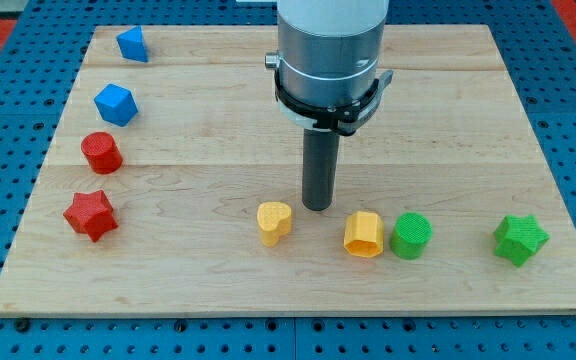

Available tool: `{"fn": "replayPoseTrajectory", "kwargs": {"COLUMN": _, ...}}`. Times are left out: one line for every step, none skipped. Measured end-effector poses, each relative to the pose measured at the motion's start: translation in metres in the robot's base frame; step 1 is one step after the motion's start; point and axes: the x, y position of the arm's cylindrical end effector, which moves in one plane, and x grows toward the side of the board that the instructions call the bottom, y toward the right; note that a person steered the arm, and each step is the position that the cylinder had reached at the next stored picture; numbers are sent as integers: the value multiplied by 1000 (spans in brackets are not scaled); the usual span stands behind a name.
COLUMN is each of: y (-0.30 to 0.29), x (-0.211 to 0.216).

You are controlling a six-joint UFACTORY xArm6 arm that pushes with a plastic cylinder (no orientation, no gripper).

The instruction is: Push the blue cube towards right

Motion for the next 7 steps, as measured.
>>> {"fn": "replayPoseTrajectory", "kwargs": {"y": 0, "x": 0}}
{"fn": "replayPoseTrajectory", "kwargs": {"y": 1, "x": 0}}
{"fn": "replayPoseTrajectory", "kwargs": {"y": 0, "x": 0}}
{"fn": "replayPoseTrajectory", "kwargs": {"y": 1, "x": 1}}
{"fn": "replayPoseTrajectory", "kwargs": {"y": 2, "x": -2}}
{"fn": "replayPoseTrajectory", "kwargs": {"y": 2, "x": -2}}
{"fn": "replayPoseTrajectory", "kwargs": {"y": -2, "x": -3}}
